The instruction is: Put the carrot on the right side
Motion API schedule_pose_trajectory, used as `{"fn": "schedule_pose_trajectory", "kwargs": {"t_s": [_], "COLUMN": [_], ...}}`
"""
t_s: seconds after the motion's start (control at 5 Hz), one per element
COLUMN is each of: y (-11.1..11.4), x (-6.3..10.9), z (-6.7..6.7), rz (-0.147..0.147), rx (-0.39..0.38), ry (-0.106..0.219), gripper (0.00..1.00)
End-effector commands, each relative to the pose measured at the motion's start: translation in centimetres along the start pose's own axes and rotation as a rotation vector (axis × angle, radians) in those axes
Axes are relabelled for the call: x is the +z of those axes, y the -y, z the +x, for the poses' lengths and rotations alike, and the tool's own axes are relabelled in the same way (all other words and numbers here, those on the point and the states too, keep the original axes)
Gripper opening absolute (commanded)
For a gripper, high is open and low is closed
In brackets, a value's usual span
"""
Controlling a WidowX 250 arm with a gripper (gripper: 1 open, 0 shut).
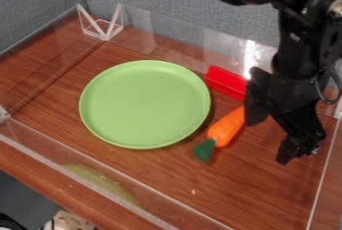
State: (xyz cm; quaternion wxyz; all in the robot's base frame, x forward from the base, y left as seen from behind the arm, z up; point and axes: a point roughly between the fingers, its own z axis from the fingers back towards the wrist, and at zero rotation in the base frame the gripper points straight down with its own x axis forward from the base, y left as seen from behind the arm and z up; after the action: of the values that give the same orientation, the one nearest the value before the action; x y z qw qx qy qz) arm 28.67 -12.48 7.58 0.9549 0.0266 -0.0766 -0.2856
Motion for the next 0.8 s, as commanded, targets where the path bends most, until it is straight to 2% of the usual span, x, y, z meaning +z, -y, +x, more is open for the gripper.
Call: {"fn": "schedule_pose_trajectory", "kwargs": {"t_s": [0.0, 0.4, 0.6], "y": [-0.4, -1.4, -1.0], "x": [0.5, -1.1, -1.3], "z": [0.9, 0.2, 0.5], "rz": [0.004, -0.003, 0.001], "rx": [-0.028, -0.083, -0.047], "ry": [0.066, 0.091, 0.084], "gripper": [1.0, 1.0, 0.0]}}
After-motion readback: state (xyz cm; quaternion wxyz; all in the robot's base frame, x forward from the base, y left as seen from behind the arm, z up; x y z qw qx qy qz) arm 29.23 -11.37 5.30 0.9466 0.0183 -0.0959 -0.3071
